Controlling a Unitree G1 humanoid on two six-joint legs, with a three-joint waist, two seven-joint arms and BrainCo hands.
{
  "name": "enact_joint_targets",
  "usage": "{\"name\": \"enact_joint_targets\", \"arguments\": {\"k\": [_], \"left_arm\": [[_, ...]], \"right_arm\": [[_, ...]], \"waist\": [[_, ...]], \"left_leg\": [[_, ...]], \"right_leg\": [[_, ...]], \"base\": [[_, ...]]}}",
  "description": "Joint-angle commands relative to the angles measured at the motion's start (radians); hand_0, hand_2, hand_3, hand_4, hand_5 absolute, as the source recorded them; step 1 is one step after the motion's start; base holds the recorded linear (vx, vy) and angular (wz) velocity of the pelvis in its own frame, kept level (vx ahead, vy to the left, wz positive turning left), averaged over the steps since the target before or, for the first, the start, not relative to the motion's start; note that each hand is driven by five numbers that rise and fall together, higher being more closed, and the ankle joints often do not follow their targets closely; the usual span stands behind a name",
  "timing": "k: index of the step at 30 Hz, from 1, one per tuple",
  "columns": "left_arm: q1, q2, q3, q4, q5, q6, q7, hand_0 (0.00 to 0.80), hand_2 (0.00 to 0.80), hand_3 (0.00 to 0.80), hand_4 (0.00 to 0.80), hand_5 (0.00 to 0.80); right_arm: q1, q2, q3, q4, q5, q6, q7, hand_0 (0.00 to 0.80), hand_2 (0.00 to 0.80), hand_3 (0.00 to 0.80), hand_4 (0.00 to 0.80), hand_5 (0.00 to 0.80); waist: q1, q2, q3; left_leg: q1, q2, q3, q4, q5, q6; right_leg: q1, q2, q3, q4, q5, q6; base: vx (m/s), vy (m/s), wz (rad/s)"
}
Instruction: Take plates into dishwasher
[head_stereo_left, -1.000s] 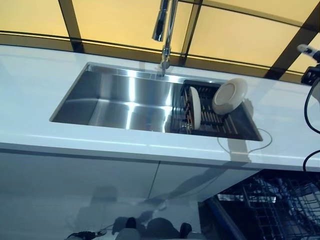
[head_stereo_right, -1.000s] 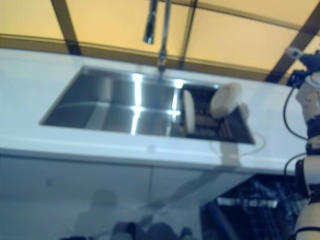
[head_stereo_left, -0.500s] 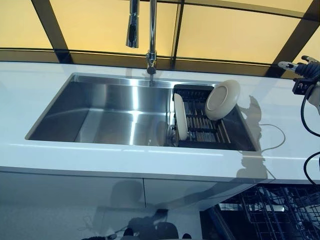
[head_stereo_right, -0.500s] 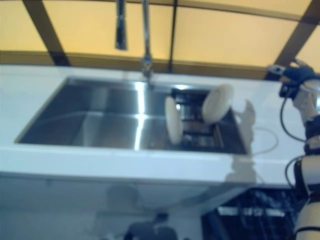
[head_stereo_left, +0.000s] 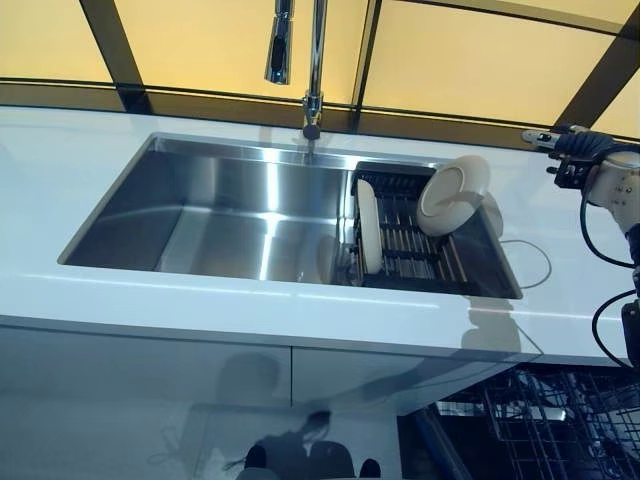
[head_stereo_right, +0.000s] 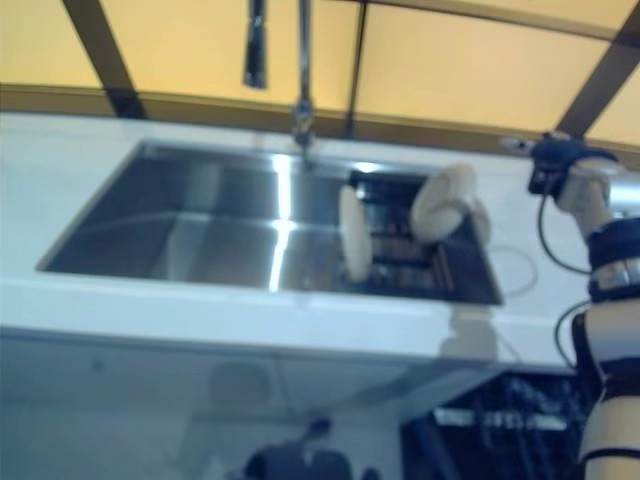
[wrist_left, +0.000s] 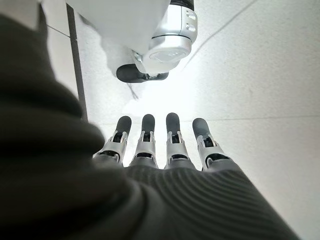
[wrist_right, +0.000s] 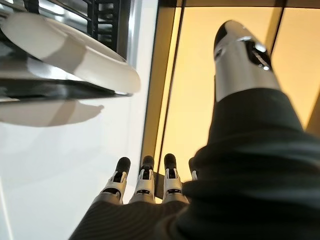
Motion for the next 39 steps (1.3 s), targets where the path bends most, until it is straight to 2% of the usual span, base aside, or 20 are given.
{"name": "enact_joint_targets", "arguments": {"k": [1, 10, 28, 39], "left_arm": [[-0.071, 0.038, -0.049, 0.042, -0.048, 0.014, 0.029, 0.000, 0.000, 0.000, 0.000, 0.000], [-0.083, 0.035, -0.051, 0.035, -0.079, 0.027, 0.044, 0.000, 0.000, 0.000, 0.000, 0.000], [-0.078, 0.040, -0.056, 0.045, -0.062, 0.022, 0.042, 0.000, 0.000, 0.000, 0.000, 0.000], [-0.088, 0.041, -0.055, 0.022, -0.135, -0.053, 0.063, 0.000, 0.000, 0.000, 0.000, 0.000]], "right_arm": [[-0.178, -0.036, 0.062, -0.067, 0.031, -0.041, -0.049, 0.000, 0.000, 0.000, 0.000, 0.000], [-0.191, -0.043, 0.073, -0.054, 0.035, -0.032, -0.025, 0.000, 0.000, 0.000, 0.000, 0.000], [-0.221, -0.052, 0.094, 0.005, -0.013, -0.020, 0.026, 0.000, 0.000, 0.000, 0.000, 0.000], [-0.218, -0.031, 0.102, -0.006, -0.017, -0.024, 0.008, 0.000, 0.000, 0.000, 0.000, 0.000]], "waist": [[-0.005, -0.013, 0.074], [-0.007, -0.007, 0.096], [-0.006, -0.013, 0.092], [-0.002, -0.009, 0.111]], "left_leg": [[-0.018, -0.020, -0.021, -0.005, -0.014, 0.026], [-0.032, -0.020, -0.024, -0.005, -0.009, 0.024], [-0.008, -0.015, -0.023, -0.005, -0.017, 0.021], [-0.019, -0.016, -0.028, -0.005, -0.014, 0.020]], "right_leg": [[0.000, -0.045, -0.008, -0.001, 0.013, 0.051], [-0.008, -0.047, -0.009, -0.001, 0.012, 0.048], [0.015, -0.041, -0.003, -0.001, 0.000, 0.046], [0.008, -0.040, 0.000, -0.001, -0.001, 0.043]], "base": [[0.000, 0.000, 0.00], [0.000, 0.000, 0.00], [0.002, -0.001, 0.00], [0.000, 0.000, 0.00]]}}
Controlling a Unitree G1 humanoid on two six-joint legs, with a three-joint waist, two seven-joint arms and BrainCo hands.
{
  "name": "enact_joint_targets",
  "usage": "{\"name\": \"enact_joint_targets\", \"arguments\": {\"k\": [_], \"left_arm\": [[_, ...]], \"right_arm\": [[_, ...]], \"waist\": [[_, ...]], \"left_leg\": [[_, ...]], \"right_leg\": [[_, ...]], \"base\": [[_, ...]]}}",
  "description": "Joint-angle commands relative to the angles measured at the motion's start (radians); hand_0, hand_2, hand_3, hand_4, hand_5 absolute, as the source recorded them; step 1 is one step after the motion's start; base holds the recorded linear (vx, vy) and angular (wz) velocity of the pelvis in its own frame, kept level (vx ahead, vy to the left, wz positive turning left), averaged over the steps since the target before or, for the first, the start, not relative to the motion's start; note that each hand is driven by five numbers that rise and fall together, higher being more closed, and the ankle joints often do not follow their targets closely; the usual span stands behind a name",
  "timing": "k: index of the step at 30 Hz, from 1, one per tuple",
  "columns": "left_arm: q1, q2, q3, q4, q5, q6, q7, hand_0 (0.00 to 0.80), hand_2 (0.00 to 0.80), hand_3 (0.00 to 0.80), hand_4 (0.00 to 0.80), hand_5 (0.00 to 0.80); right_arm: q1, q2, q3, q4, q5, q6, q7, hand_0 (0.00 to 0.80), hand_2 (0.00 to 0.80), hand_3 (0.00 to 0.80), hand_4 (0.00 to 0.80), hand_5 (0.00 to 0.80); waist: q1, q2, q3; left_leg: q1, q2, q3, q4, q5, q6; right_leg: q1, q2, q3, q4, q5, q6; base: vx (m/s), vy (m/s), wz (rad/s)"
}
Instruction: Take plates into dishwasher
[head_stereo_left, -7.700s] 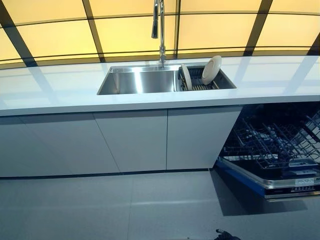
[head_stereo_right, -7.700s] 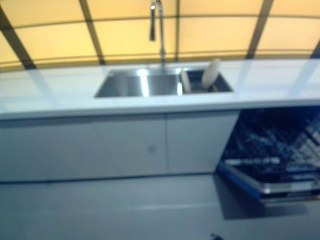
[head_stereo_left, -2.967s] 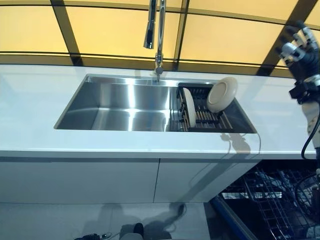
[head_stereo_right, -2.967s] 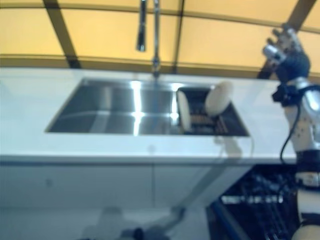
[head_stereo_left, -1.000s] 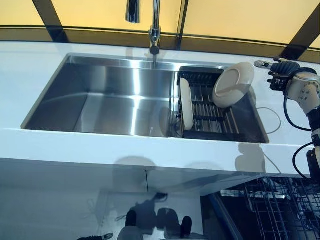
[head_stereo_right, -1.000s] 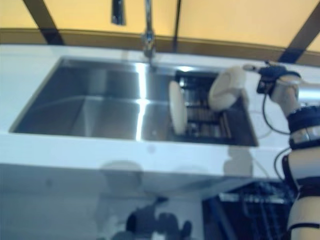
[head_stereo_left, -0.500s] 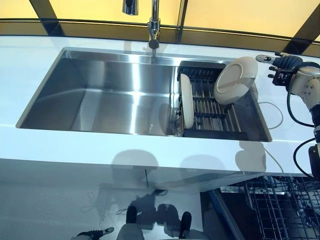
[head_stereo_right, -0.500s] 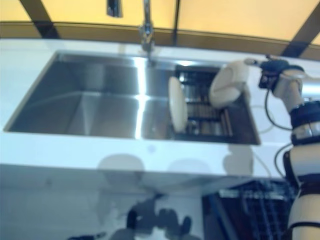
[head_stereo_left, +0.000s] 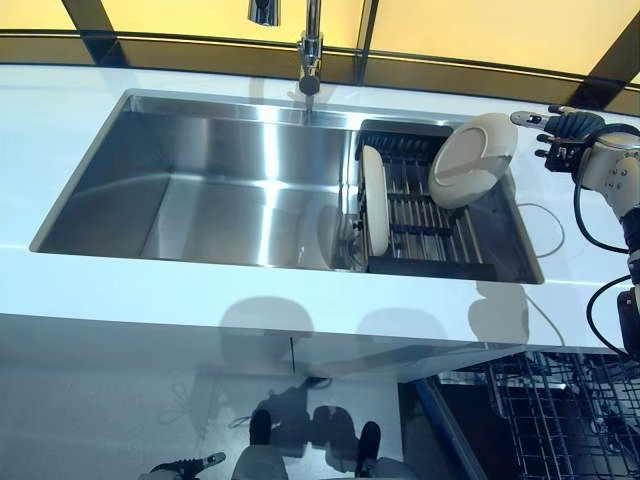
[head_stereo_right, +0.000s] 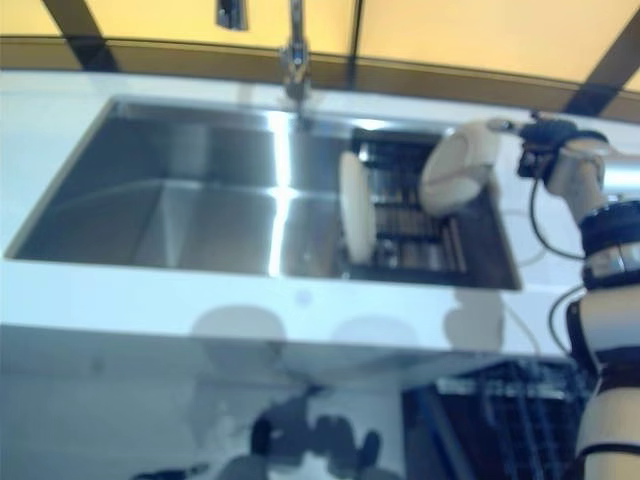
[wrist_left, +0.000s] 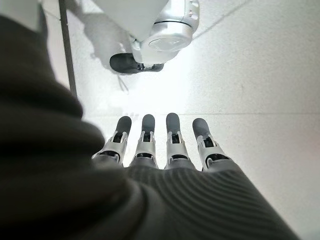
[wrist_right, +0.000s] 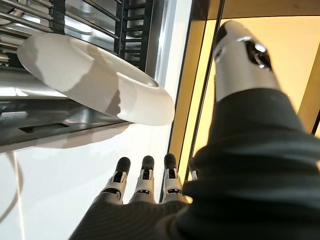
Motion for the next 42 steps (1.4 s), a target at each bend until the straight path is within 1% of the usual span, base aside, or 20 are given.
{"name": "enact_joint_targets", "arguments": {"k": [1, 7, 11, 14, 19, 32, 42], "left_arm": [[-0.035, 0.030, -0.056, 0.026, -0.040, -0.033, 0.018, 0.000, 0.000, 0.000, 0.000, 0.000], [-0.055, 0.029, -0.056, -0.010, -0.092, -0.071, 0.040, 0.000, 0.000, 0.000, 0.000, 0.000], [-0.065, 0.031, -0.048, -0.043, -0.126, -0.091, 0.079, 0.000, 0.000, 0.000, 0.000, 0.000], [-0.079, 0.037, -0.043, -0.060, -0.130, -0.080, 0.082, 0.000, 0.000, 0.000, 0.000, 0.000], [-0.087, 0.031, -0.053, -0.057, -0.138, -0.055, 0.054, 0.000, 0.000, 0.000, 0.000, 0.000], [-0.090, 0.022, -0.056, -0.056, -0.150, -0.048, 0.050, 0.000, 0.000, 0.000, 0.000, 0.000], [-0.102, 0.021, -0.063, -0.061, -0.164, -0.054, 0.051, 0.000, 0.000, 0.000, 0.000, 0.000]], "right_arm": [[-0.158, -0.029, 0.098, 0.003, -0.022, -0.038, -0.018, 0.000, 0.000, 0.000, 0.000, 0.000], [-0.167, -0.021, 0.106, 0.012, -0.036, -0.044, -0.024, 0.000, 0.000, 0.000, 0.000, 0.000], [-0.165, -0.027, 0.104, 0.015, -0.031, -0.045, -0.029, 0.000, 0.000, 0.000, 0.000, 0.000], [-0.162, -0.032, 0.099, 0.017, -0.026, -0.044, -0.030, 0.000, 0.000, 0.000, 0.000, 0.000], [-0.171, -0.035, 0.103, 0.028, -0.030, -0.042, -0.016, 0.000, 0.000, 0.000, 0.000, 0.000], [-0.164, -0.029, 0.104, 0.016, -0.024, -0.038, -0.019, 0.000, 0.000, 0.000, 0.000, 0.000], [-0.165, -0.029, 0.104, 0.013, -0.019, -0.037, -0.028, 0.000, 0.000, 0.000, 0.000, 0.000]], "waist": [[-0.001, -0.015, -0.003], [-0.003, -0.014, 0.011], [-0.003, -0.016, 0.015], [-0.005, -0.018, 0.018], [-0.010, -0.016, 0.015], [-0.015, -0.012, 0.026], [-0.018, -0.010, 0.040]], "left_leg": [[-0.017, -0.017, -0.027, -0.004, -0.016, 0.020], [-0.028, -0.016, -0.030, -0.004, -0.012, 0.020], [-0.031, -0.017, -0.031, -0.004, -0.012, 0.020], [-0.030, -0.016, -0.031, -0.004, -0.012, 0.021], [-0.026, -0.015, -0.029, -0.004, -0.014, 0.022], [-0.026, -0.014, -0.028, -0.004, -0.011, 0.021], [-0.035, -0.009, -0.017, -0.004, -0.007, 0.019]], "right_leg": [[0.010, -0.040, 0.001, -0.001, -0.002, 0.043], [-0.001, -0.038, 0.004, -0.001, 0.000, 0.041], [-0.004, -0.038, 0.004, -0.001, 0.000, 0.041], [-0.004, -0.038, 0.003, -0.001, 0.001, 0.040], [-0.003, -0.037, 0.008, -0.001, 0.001, 0.040], [-0.005, -0.035, 0.014, -0.001, 0.002, 0.038], [-0.012, -0.039, 0.009, -0.001, 0.005, 0.040]], "base": [[0.000, 0.000, 0.00], [0.000, 0.000, 0.00], [0.000, 0.000, 0.00], [0.000, 0.000, 0.00], [0.000, 0.000, 0.00], [0.000, 0.000, 0.00], [0.000, 0.000, 0.00]]}}
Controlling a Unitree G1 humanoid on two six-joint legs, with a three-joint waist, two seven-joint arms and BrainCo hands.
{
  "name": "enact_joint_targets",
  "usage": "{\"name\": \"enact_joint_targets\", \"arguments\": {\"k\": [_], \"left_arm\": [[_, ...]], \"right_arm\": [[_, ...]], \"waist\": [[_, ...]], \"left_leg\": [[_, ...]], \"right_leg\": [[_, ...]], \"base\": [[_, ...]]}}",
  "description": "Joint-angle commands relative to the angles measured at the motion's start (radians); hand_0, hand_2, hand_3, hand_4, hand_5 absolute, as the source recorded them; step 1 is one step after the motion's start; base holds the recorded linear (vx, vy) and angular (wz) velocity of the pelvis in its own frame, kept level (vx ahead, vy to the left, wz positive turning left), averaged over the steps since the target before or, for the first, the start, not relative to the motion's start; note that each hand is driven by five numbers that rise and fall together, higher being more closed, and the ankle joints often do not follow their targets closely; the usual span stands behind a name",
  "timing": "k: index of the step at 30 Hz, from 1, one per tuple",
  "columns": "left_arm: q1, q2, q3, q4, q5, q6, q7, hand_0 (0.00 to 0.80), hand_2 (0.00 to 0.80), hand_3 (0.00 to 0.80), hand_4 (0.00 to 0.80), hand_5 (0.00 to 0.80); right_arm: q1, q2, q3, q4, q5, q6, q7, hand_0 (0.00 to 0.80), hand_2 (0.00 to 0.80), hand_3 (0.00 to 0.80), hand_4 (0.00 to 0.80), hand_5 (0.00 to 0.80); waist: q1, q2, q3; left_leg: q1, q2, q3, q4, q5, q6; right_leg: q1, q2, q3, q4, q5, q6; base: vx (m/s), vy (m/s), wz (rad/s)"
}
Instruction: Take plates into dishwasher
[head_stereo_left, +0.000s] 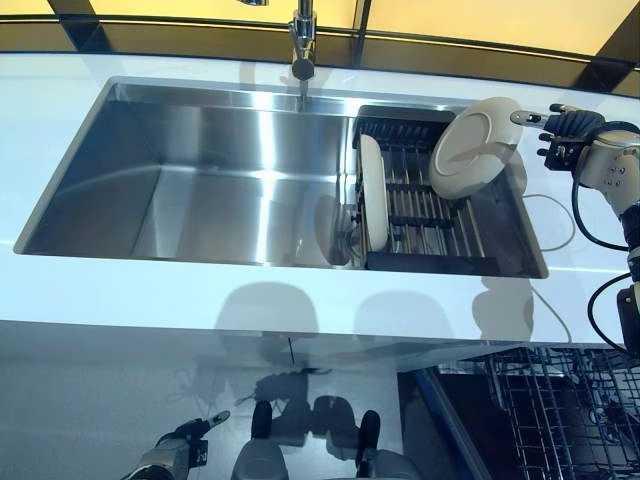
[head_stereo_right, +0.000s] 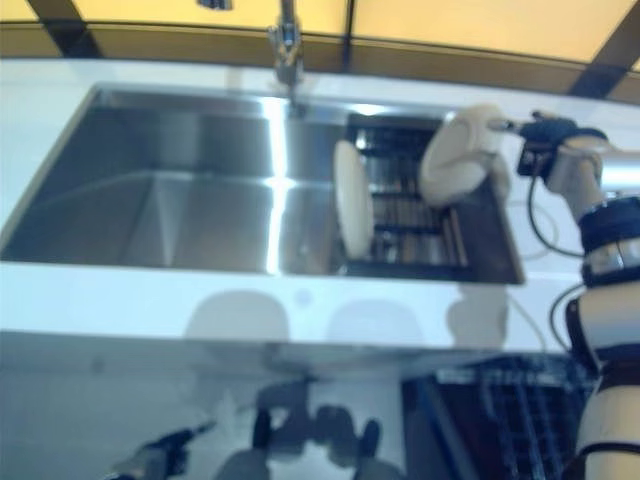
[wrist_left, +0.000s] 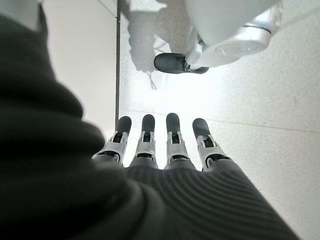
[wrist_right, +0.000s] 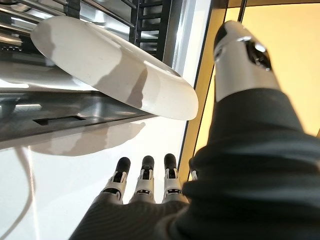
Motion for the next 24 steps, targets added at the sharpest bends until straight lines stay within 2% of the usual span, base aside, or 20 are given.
{"name": "enact_joint_targets", "arguments": {"k": [1, 24], "left_arm": [[-0.052, 0.017, -0.063, 0.033, -0.036, -0.005, 0.000, 0.000, 0.000, 0.000, 0.000, 0.000], [-0.068, 0.015, -0.065, 0.031, -0.045, 0.000, -0.007, 0.000, 0.000, 0.000, 0.000, 0.000]], "right_arm": [[-0.145, -0.031, 0.077, -0.004, -0.015, -0.036, -0.016, 0.000, 0.000, 0.000, 0.000, 0.000], [-0.139, -0.029, 0.072, -0.023, -0.009, -0.055, -0.020, 0.000, 0.000, 0.000, 0.000, 0.000]], "waist": [[-0.004, -0.014, 0.012], [-0.012, -0.007, 0.039]], "left_leg": [[-0.018, -0.010, -0.019, -0.004, -0.007, 0.019], [-0.024, -0.004, -0.002, -0.004, -0.002, 0.019]], "right_leg": [[0.006, -0.040, 0.005, -0.001, 0.005, 0.041], [0.000, -0.043, -0.001, -0.001, 0.009, 0.039]], "base": [[0.000, 0.000, 0.00], [0.000, 0.000, 0.00]]}}
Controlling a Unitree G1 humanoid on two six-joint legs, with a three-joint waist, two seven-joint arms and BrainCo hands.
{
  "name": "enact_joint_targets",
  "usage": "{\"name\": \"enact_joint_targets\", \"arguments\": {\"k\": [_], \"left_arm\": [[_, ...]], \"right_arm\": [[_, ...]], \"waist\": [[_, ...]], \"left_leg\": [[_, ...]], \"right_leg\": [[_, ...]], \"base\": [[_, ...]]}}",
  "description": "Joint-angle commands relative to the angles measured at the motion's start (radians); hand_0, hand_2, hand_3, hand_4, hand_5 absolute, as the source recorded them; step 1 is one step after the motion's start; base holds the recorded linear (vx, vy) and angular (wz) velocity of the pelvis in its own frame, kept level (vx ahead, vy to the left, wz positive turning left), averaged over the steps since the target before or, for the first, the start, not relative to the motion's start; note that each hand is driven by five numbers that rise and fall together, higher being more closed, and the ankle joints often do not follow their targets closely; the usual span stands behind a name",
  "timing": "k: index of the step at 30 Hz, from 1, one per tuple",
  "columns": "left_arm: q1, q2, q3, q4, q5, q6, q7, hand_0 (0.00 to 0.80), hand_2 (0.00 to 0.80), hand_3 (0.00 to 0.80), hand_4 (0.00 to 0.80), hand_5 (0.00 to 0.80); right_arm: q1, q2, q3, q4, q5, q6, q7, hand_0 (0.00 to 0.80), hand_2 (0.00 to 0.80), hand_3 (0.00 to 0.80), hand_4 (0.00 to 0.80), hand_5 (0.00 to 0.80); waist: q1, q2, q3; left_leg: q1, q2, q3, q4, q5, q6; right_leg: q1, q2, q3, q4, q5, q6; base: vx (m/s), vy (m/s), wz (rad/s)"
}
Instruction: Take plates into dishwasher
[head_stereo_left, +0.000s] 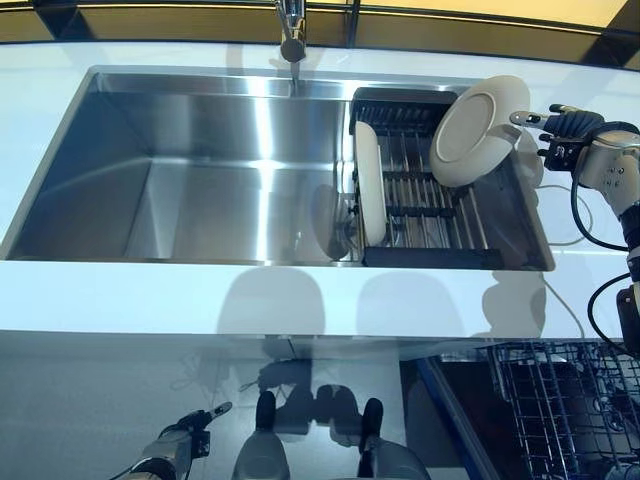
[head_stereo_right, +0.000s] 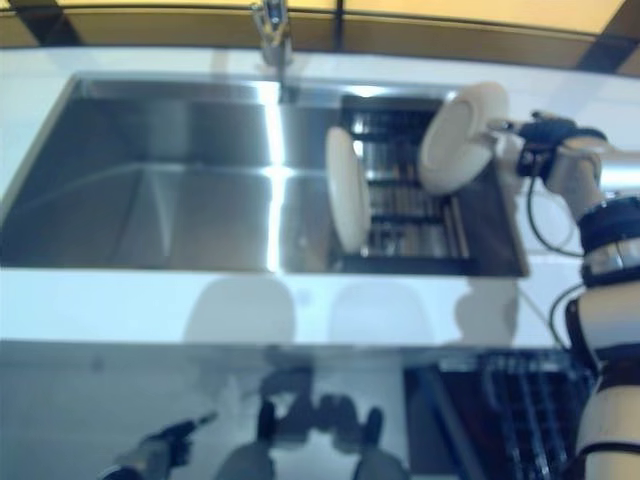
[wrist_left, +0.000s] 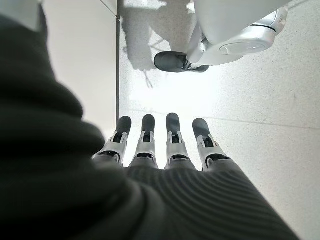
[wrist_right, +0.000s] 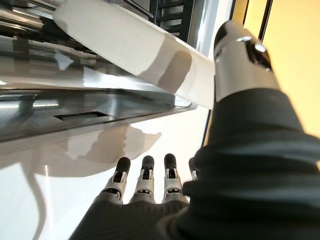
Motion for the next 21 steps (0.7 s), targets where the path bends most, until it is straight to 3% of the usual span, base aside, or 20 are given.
{"name": "enact_joint_targets", "arguments": {"k": [1, 21], "left_arm": [[-0.041, 0.015, -0.065, 0.031, -0.027, 0.000, -0.007, 0.000, 0.000, 0.000, 0.000, 0.000], [-0.047, 0.014, -0.064, 0.034, -0.033, 0.017, -0.006, 0.000, 0.000, 0.000, 0.000, 0.000]], "right_arm": [[-0.138, -0.029, 0.067, -0.024, -0.009, -0.055, -0.019, 0.000, 0.000, 0.000, 0.000, 0.000], [-0.150, -0.001, 0.075, -0.043, -0.003, -0.059, -0.030, 0.000, 0.000, 0.000, 0.000, 0.000]], "waist": [[0.004, -0.026, 0.007], [0.006, -0.030, 0.000]], "left_leg": [[-0.008, -0.005, -0.001, -0.004, -0.002, 0.020], [0.000, -0.005, 0.002, -0.004, -0.004, 0.021]], "right_leg": [[0.015, -0.043, 0.000, -0.001, 0.008, 0.039], [0.024, -0.043, -0.004, -0.001, 0.006, 0.039]], "base": [[0.000, 0.000, 0.00], [0.000, 0.000, 0.00]]}}
